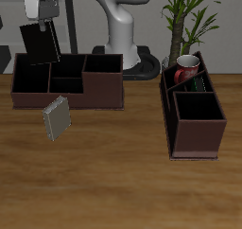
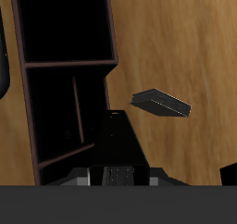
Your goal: Place the red mug into the left desk caddy's left compartment and place the green book into the left desk caddy's back compartment and place the black book into the back desk caddy's front compartment
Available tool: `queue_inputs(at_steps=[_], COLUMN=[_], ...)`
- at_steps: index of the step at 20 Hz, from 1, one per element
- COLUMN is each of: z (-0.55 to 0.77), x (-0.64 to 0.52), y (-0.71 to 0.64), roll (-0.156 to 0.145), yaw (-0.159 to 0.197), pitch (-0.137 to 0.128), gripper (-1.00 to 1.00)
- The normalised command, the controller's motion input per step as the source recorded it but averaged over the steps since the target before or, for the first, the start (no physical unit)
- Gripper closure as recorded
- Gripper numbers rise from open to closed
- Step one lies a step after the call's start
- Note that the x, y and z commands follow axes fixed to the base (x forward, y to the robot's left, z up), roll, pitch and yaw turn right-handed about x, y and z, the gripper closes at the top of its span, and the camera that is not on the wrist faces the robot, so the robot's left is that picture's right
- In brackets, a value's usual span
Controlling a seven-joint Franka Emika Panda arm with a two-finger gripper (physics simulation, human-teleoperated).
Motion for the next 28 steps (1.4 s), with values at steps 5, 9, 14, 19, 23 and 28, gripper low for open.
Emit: queue_inputs(at_steps=[5,9,14,19,23,28], z=[-0.12,-0.13,-0.12,-0.11,-0.10,-0.10], x=[0.10,0.06,0.02,-0.02,0.01,0.01], y=[0.41,0.25,0.05,0.02,0.20,0.10], roll=[0.100,0.039,0.014,0.002,0.055,0.026], yaw=[0.049,0.005,0.008,-0.006,0.030,0.004], pitch=[0.002,0.029,0.034,0.045,0.019,0.027], gripper=[1.00,1.00,1.00,1.00,1.00,1.00])
